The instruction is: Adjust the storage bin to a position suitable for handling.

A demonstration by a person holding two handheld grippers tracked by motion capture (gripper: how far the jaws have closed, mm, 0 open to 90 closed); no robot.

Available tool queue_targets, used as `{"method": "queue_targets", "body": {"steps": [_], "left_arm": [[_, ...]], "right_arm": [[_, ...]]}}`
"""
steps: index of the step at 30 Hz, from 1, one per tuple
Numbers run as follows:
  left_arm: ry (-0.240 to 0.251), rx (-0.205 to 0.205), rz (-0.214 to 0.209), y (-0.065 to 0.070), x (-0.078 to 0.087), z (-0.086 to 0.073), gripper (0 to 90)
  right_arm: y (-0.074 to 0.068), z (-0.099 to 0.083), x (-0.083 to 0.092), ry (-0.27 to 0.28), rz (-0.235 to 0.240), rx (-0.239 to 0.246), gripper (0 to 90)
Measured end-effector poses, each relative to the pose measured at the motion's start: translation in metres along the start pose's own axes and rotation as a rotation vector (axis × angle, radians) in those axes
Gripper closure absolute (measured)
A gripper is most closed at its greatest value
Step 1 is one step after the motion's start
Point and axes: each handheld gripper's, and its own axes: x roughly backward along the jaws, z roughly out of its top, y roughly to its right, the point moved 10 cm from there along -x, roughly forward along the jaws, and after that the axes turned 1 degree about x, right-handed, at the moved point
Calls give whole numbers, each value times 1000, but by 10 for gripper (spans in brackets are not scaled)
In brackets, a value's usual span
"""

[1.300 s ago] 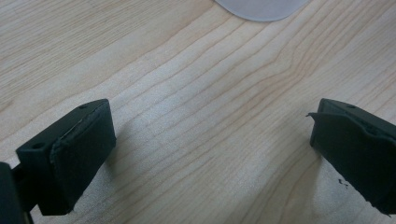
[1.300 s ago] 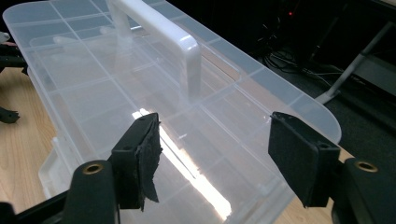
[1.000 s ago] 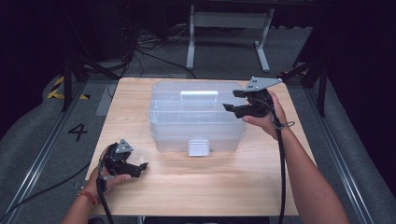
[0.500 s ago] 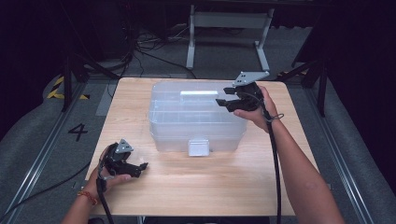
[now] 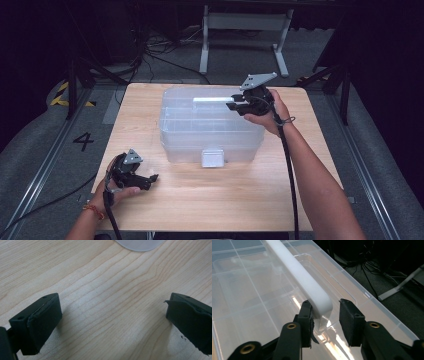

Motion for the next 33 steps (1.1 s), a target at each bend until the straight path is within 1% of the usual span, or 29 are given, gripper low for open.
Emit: {"method": "queue_targets", "body": {"steps": [2, 3, 4, 6, 7, 8, 9, 10, 11, 12, 13, 14, 15, 16, 17, 20, 21, 22, 23, 24, 26, 28, 29, 30, 31, 33], "left_arm": [[-3, 11, -6, 2, 0, -1, 10], [2, 6, -2, 1, 0, 0, 14], [8, 10, -4, 2, 0, 0, 25], [6, -2, -3, 1, 1, 0, 32], [14, -6, -6, 2, 1, 0, 39], [13, 0, -12, 3, 3, 0, 61], [13, 0, -12, 3, 3, 0, 101], [21, 4, -2, 1, 4, 1, 101], [17, 8, 3, 1, 5, 1, 144], [14, -8, 10, 0, 6, 2, 176], [27, -4, 19, 1, 7, 4, 217], [47, -27, 32, -1, 9, 8, 252], [47, -27, 32, -1, 9, 8, 262], [58, -15, 22, 1, 12, 12, 262], [78, -35, 31, 1, 16, 17, 293], [132, -46, 31, 2, 28, 33, 341], [142, -60, 41, 1, 31, 37, 358], [145, -64, 55, 1, 36, 42, 364], [163, -69, 53, 2, 40, 46, 380], [179, -67, 46, 4, 43, 50, 399], [194, -66, 43, 6, 47, 57, 424], [228, -64, 40, 8, 52, 65, 460], [235, -66, 31, 10, 53, 68, 490], [242, -80, 28, 11, 54, 70, 518], [247, -86, 17, 13, 55, 73, 542], [245, -101, 11, 16, 55, 76, 573]], "right_arm": [[-1, 0, -2, -3, 5, 3, 701], [-2, 1, -2, -1, 11, 5, 725], [-4, 2, -3, -5, 12, 14, 749], [-4, 2, -3, -9, 5, 17, 750], [-4, 2, -3, -10, 6, 18, 751], [-4, 2, -3, -11, 9, 17, 752], [-4, 2, -3, -11, 9, 17, 752], [-4, 2, -3, -13, 11, 11, 753], [-3, 2, -3, -18, 12, 11, 753], [-3, 3, -3, -22, 14, 11, 753], [-3, 3, -3, -23, 17, 5, 753], [-2, 3, -3, -25, 19, 2, 753], [-2, 3, -3, -25, 19, 2, 753], [-2, 4, -3, -29, 20, 2, 752], [-1, 5, -3, -29, 19, 0, 752], [1, 7, -2, -30, 20, -8, 752], [2, 7, -2, -36, 22, -9, 752], [2, 8, -2, -38, 21, -14, 752], [2, 9, -2, -42, 24, -14, 751], [3, 9, -2, -47, 23, -17, 751], [4, 11, -2, -52, 24, -20, 750], [5, 12, -2, -54, 26, -28, 750], [6, 13, -2, -57, 27, -30, 750], [7, 13, -2, -57, 27, -27, 750], [7, 14, -2, -60, 28, -28, 749], [8, 15, -2, -64, 29, -32, 749]]}}
